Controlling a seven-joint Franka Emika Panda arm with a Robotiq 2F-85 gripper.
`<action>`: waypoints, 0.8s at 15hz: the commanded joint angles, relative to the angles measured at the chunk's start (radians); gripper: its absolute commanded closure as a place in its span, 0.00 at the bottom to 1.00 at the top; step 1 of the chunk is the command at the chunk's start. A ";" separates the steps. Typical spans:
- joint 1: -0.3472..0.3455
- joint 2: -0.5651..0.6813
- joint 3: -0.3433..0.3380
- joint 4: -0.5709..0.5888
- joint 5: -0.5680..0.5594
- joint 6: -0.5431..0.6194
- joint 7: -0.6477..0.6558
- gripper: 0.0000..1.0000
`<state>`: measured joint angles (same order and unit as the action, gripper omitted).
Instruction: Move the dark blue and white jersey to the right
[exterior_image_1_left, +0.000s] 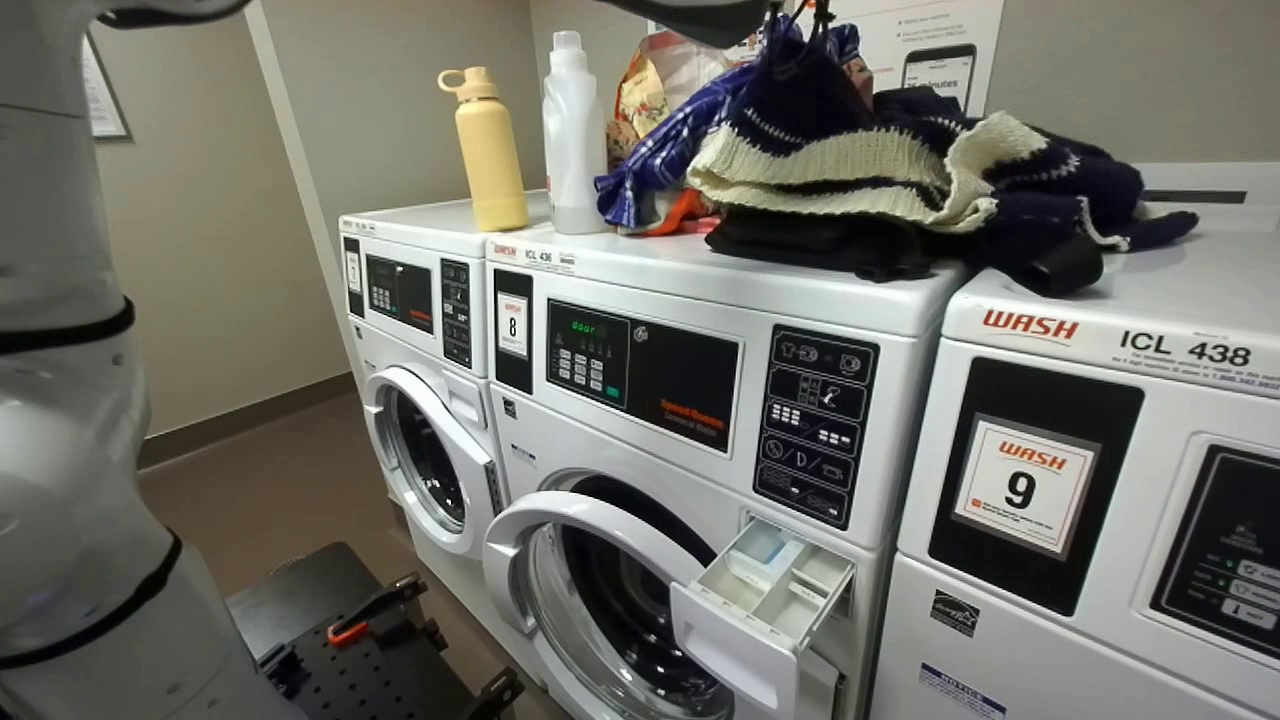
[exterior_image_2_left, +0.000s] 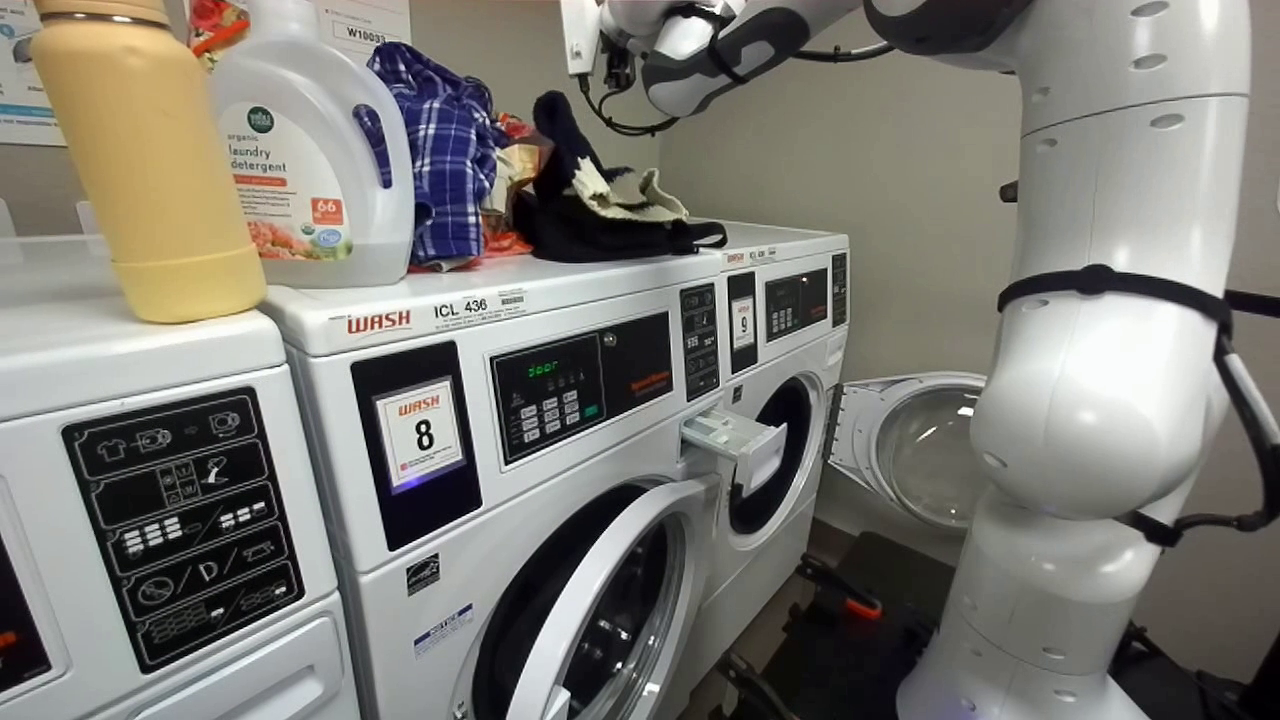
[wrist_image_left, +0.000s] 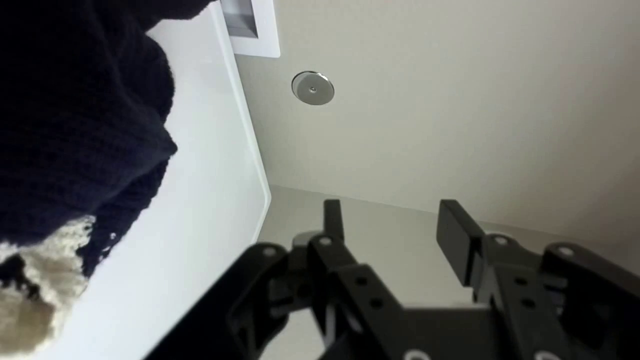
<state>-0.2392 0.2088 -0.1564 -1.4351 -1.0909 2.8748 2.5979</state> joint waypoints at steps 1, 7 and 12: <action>0.015 -0.117 0.002 -0.096 -0.044 0.010 0.000 0.16; 0.086 -0.327 0.070 -0.261 -0.070 -0.004 -0.145 0.00; 0.180 -0.503 0.135 -0.419 0.030 -0.069 -0.386 0.00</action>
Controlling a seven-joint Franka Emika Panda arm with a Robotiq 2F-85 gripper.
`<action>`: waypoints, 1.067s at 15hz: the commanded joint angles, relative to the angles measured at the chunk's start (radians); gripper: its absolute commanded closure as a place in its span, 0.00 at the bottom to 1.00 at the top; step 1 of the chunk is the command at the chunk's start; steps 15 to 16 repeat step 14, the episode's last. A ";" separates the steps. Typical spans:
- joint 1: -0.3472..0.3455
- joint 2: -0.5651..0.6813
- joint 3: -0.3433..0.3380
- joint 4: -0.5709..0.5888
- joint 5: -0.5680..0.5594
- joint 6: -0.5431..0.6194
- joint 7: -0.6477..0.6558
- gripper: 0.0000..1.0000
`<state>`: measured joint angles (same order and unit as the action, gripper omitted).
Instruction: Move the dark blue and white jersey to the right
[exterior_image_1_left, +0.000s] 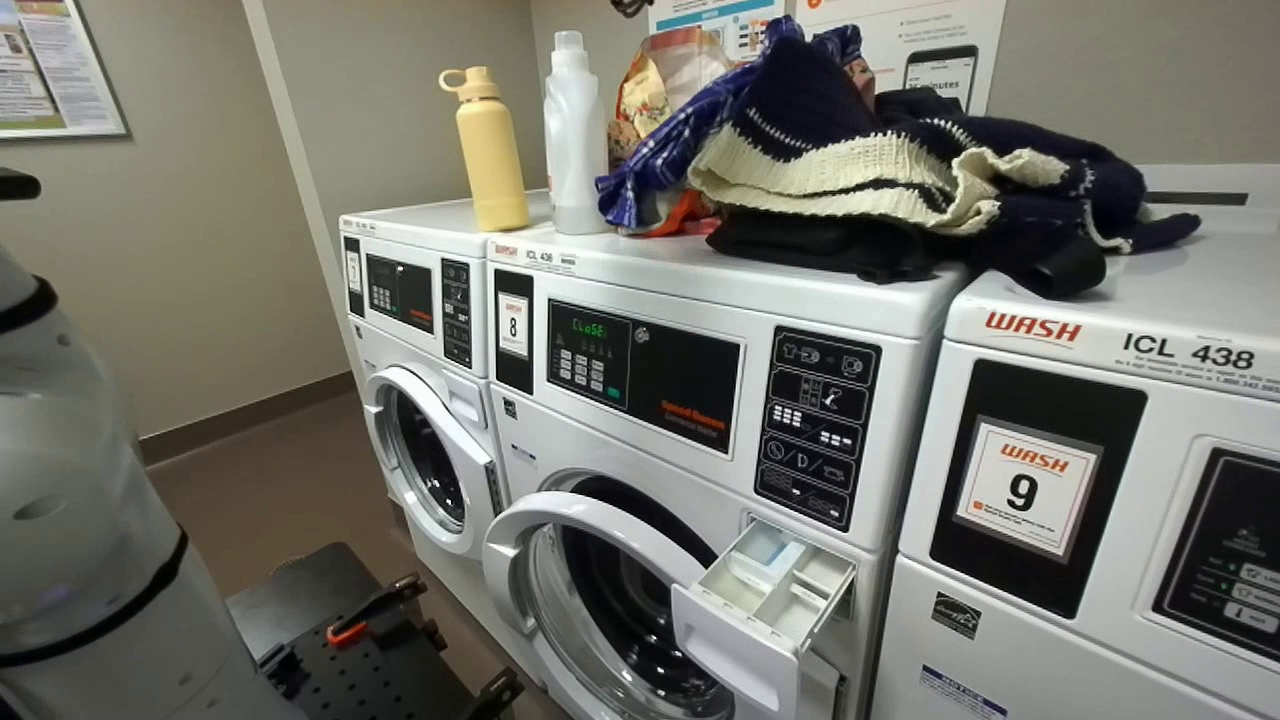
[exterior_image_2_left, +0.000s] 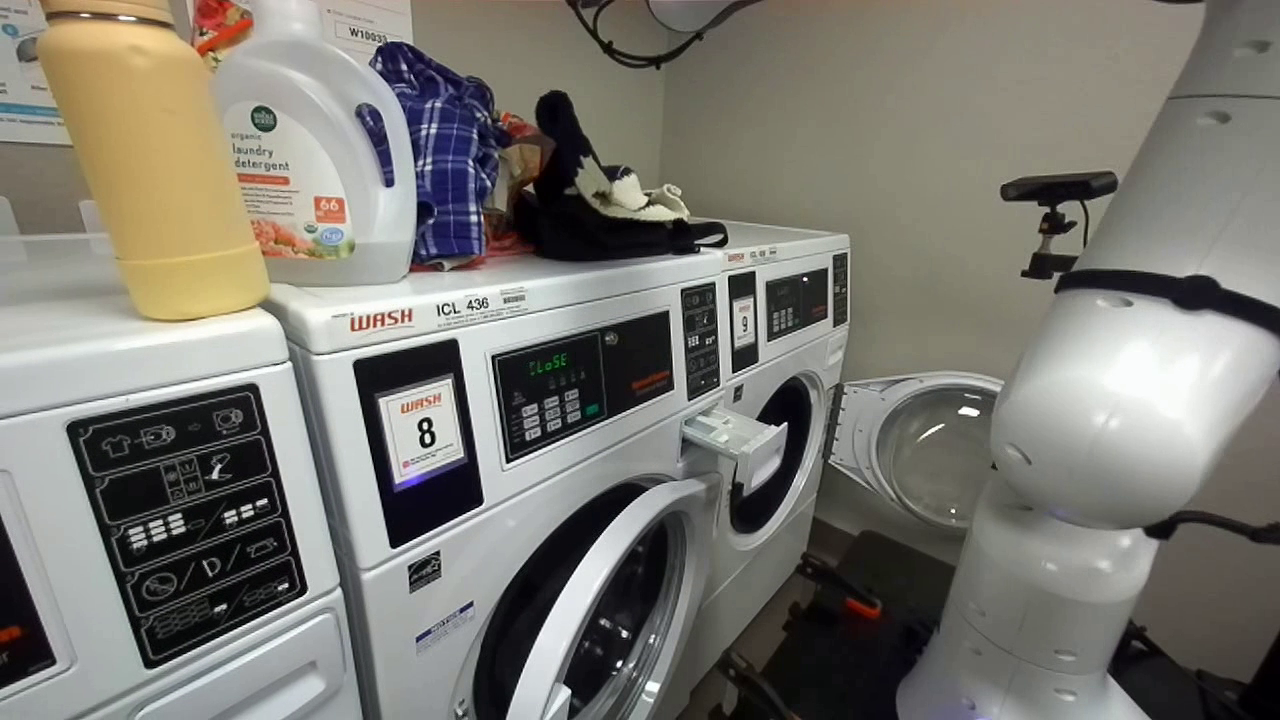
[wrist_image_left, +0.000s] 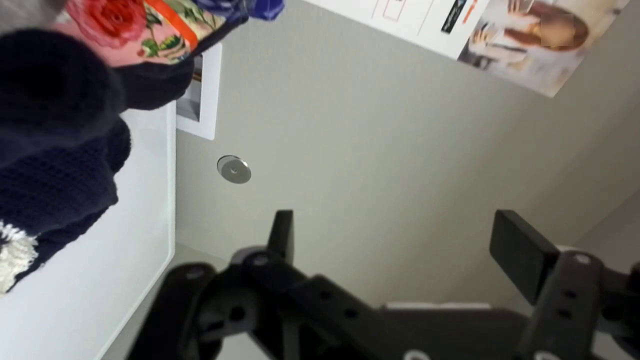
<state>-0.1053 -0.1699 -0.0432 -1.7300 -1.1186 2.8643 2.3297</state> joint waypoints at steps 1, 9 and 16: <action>0.068 -0.153 0.036 -0.142 0.078 -0.098 -0.166 0.00; 0.146 -0.281 0.148 -0.185 0.290 -0.355 -0.522 0.00; 0.116 -0.293 0.213 -0.180 0.344 -0.382 -0.582 0.00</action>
